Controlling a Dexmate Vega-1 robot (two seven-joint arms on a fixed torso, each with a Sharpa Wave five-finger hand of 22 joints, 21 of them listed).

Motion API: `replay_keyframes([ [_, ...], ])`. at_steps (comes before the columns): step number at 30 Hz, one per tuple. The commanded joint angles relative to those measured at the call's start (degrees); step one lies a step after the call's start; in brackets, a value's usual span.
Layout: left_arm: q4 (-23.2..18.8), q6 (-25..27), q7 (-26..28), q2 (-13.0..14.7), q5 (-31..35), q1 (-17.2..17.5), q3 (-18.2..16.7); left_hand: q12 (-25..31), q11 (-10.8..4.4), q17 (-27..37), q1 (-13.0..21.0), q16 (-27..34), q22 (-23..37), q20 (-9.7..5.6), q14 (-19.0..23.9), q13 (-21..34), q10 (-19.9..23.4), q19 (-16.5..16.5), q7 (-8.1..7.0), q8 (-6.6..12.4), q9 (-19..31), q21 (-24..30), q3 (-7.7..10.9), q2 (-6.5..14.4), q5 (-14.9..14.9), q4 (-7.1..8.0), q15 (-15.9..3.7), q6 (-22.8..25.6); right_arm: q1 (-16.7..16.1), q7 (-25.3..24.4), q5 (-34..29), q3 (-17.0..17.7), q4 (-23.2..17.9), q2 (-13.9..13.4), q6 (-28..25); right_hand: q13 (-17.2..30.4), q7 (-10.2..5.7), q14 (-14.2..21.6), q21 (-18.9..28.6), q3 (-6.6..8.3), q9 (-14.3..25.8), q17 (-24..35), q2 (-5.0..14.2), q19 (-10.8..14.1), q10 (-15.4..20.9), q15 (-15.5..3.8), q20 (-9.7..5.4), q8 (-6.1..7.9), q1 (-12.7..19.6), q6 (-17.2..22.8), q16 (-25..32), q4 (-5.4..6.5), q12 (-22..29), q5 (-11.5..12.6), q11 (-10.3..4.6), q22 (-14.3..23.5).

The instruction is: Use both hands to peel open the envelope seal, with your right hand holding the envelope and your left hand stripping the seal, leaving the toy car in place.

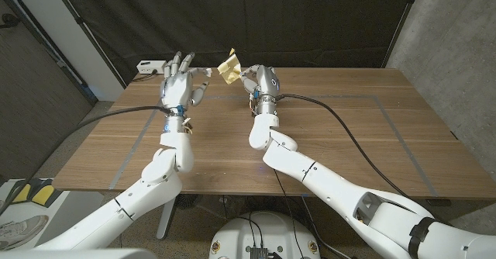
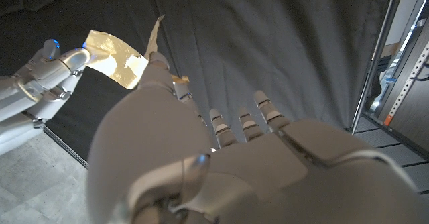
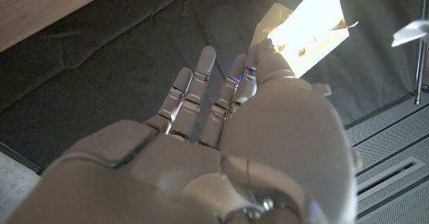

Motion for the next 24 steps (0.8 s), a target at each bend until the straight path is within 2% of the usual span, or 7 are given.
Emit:
replay_keyframes([
  [1, 0.32, -5.45, 3.87, -0.26, -5.18, 4.01, -4.50, 0.01, 0.64, 0.07, -3.74, -0.13, 0.04, 0.43, -0.99, 0.18, -2.06, -0.98, 0.13, -4.70, -0.03, -0.17, -2.38, -1.07, 1.28, 1.43, -0.31, -11.15, -1.71, -1.95, -0.77, -0.23, -1.50, 0.77, -2.34, 0.28, 1.67, 0.25, 0.36, 0.44, 5.86, 0.23, 0.29, -0.41, 0.45, -10.01, -0.54, 2.01, -0.12, 2.02, -0.05, -0.14, 0.36, 0.25, -0.05, -0.01],
  [3, 0.61, -6.80, 4.16, -0.13, -6.26, 4.41, -5.19, -0.15, 1.00, 0.06, -4.66, -0.23, 0.04, 0.81, -1.42, 0.18, -3.40, -1.38, 0.09, -5.90, -0.07, -0.28, -2.90, -0.94, 1.75, 1.90, 0.21, -15.81, -1.98, -2.28, -0.81, -0.18, -1.69, 1.01, -2.92, 0.30, 1.65, 0.25, 0.42, 0.48, 5.87, 0.30, 0.28, -0.42, 0.44, -10.01, -0.52, 2.02, -0.14, 2.04, -0.03, -0.14, 0.35, 0.25, -0.05, -0.02],
  [5, 0.99, -8.31, 4.26, 0.13, -7.37, 4.73, -5.85, -0.34, 1.56, 0.06, -4.94, -0.27, 0.04, 0.92, -1.61, 0.18, -4.22, -1.55, 0.08, -6.03, -0.06, -0.33, -3.06, -0.87, 1.88, 2.05, 0.37, -17.05, -2.16, -2.78, -1.07, -0.20, -1.79, 1.20, -3.62, 0.32, 1.64, 0.20, 0.47, 0.50, 5.88, 0.34, 0.22, -0.45, 0.43, -10.01, -0.54, 2.02, -0.16, 2.05, -0.05, -0.15, 0.34, 0.25, -0.05, -0.03],
  [10, 1.85, -12.90, 3.85, 1.10, -10.54, 5.47, -7.55, -0.27, 1.65, 0.07, -5.98, -0.22, 0.05, 1.06, -1.70, 0.18, -4.91, -1.94, 0.14, -6.33, -0.11, -0.45, -3.55, -0.67, 2.12, 2.62, 0.67, -20.28, -2.92, -3.84, -1.28, 0.18, -2.64, 1.45, -5.44, 0.36, 1.59, 0.20, 0.60, 0.61, 5.91, 0.46, 0.24, -0.46, 0.38, -10.01, -0.58, 1.99, -0.21, 1.96, -0.05, -0.13, 0.31, 0.26, -0.05, -0.07],
  [17, 2.98, -19.27, 2.72, 2.19, -14.97, 6.82, -9.88, -0.27, 2.01, 0.10, -7.37, -0.25, 0.06, 1.24, -1.95, 0.17, -5.72, -2.37, 0.12, -6.32, -0.14, -0.59, -4.12, -0.41, 2.30, 3.42, 0.96, -22.76, -4.90, -7.25, -2.84, 0.70, -4.71, 1.35, -8.34, 0.02, 1.27, -0.22, 1.03, 0.99, 6.01, 0.34, 0.22, -0.28, -0.07, -9.84, -0.49, 1.92, -0.77, 1.69, -0.78, 0.10, -0.20, 0.29, -0.05, -0.29],
  [19, 3.78, -21.09, 2.51, 2.15, -16.52, 7.31, -10.54, -0.37, 2.22, 0.14, -8.75, -0.28, 0.09, 1.21, -2.24, 0.17, -6.62, -2.66, 0.08, -6.09, -0.10, -0.68, -4.51, 0.10, 2.38, 4.28, 0.95, -23.79, -5.68, -7.83, -2.74, 1.03, -5.32, 1.61, -9.38, -0.23, 1.20, -0.54, 1.19, 1.14, 6.07, 0.00, 0.07, -0.20, -0.14, -9.72, -0.48, 1.92, -1.36, 1.63, -1.47, 0.30, -0.44, 0.28, -0.06, -0.47],
  [24, 5.17, -22.48, 1.42, 2.17, -18.11, 7.32, -11.48, -0.39, 2.91, 0.18, -9.99, -0.34, 0.12, 1.45, -2.63, 0.17, -7.32, -3.52, 0.09, -5.94, -0.08, -0.98, -4.85, 0.61, 2.43, 5.07, 1.08, -24.57, -5.13, -8.01, -2.88, 0.53, -4.53, 2.70, -11.11, -0.73, 0.89, -0.49, 1.38, 1.56, 6.18, -0.56, -0.03, -0.15, -0.46, -9.72, -0.27, 1.95, -2.14, 1.51, -2.43, 0.52, -0.99, 0.27, -0.09, -0.86],
])
